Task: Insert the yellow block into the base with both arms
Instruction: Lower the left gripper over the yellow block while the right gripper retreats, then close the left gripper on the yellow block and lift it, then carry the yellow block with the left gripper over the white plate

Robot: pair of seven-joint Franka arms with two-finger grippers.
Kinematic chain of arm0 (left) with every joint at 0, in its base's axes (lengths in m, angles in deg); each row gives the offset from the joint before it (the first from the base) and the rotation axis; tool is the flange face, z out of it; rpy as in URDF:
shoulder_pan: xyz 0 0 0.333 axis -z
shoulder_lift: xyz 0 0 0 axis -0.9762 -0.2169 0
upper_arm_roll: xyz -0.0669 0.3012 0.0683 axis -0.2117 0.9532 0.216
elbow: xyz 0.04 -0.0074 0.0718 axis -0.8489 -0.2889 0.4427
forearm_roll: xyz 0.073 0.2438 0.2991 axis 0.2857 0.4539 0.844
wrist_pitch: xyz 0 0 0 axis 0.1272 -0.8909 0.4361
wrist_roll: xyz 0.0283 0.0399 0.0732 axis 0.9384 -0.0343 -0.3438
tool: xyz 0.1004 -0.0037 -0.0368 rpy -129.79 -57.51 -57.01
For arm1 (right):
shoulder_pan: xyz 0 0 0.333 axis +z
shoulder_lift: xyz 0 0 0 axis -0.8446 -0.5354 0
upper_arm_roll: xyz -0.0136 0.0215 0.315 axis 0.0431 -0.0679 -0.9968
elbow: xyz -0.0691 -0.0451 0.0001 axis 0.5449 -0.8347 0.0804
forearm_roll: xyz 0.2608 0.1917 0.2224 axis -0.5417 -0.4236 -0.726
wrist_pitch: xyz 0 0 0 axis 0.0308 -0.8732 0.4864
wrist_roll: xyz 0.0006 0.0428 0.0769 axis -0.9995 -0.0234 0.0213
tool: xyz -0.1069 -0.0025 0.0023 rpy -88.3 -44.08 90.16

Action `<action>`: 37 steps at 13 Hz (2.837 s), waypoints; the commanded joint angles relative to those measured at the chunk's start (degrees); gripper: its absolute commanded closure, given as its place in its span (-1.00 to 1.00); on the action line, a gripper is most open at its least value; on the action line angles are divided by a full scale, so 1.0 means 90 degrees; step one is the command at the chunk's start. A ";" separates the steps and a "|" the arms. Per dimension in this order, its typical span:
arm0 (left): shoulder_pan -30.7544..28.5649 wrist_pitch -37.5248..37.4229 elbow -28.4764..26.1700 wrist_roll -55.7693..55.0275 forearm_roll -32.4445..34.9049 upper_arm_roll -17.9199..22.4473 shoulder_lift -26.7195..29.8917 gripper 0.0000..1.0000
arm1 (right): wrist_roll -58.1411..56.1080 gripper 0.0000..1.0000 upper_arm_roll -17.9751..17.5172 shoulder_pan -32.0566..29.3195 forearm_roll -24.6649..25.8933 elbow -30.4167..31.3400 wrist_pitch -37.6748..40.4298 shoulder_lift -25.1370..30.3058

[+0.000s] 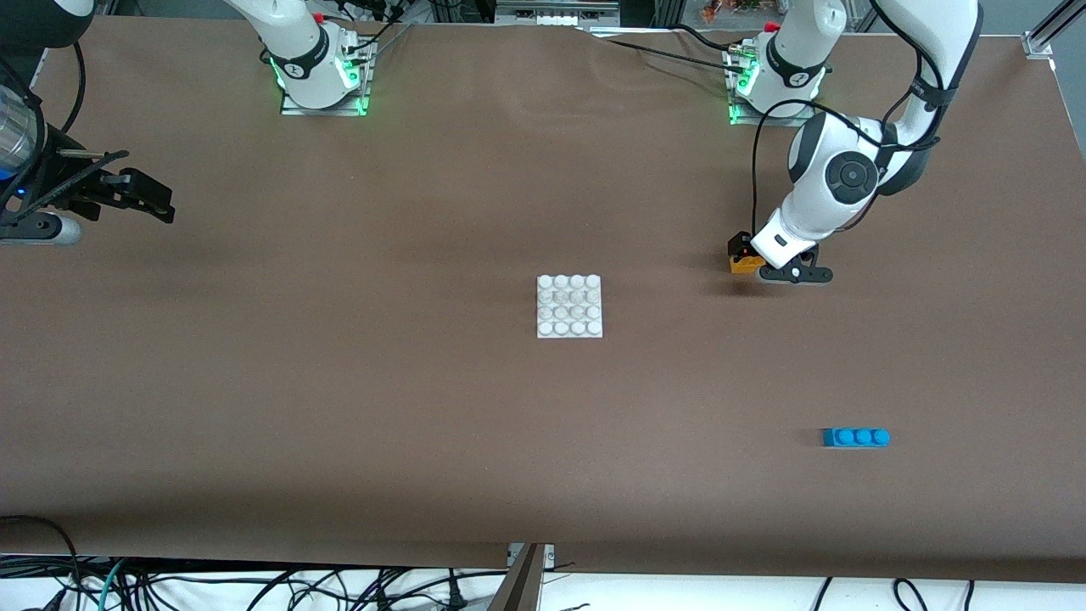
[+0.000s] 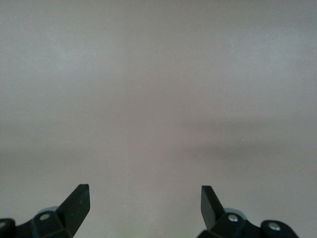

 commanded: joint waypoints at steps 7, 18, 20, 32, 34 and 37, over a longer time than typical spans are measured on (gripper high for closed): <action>-0.0025 0.0202 -0.0152 -0.0179 0.0163 -0.0036 -0.0102 -0.86 | 0.0132 -0.99 0.0186 -0.0066 -0.0012 -0.0141 0.0122 -0.0148; -0.0016 -0.0480 0.0227 -0.0472 0.0163 -0.0241 0.0210 0.26 | 0.0132 -0.98 0.0186 -0.0066 -0.0012 -0.0141 0.0112 -0.0148; -0.0016 -0.1210 0.0821 -0.0482 0.0163 -0.0416 0.0200 0.21 | 0.0123 -0.99 0.0186 -0.0066 -0.0012 -0.0141 0.0112 -0.0148; 0.1887 -0.3646 0.6251 -0.2911 0.0173 -0.0867 -0.2902 0.21 | 0.0132 -0.98 0.0186 -0.0066 -0.0012 -0.0141 0.0092 -0.0148; 0.2374 -0.3636 0.6662 -0.3234 0.0173 -0.0643 -0.3284 0.21 | 0.0132 -0.99 0.0186 -0.0066 -0.0012 -0.0141 0.0092 -0.0148; 0.3293 -0.3559 0.6840 -0.3284 0.0163 0.0079 -0.3568 0.21 | 0.0132 -0.98 0.0186 -0.0066 -0.0012 -0.0141 0.0092 -0.0148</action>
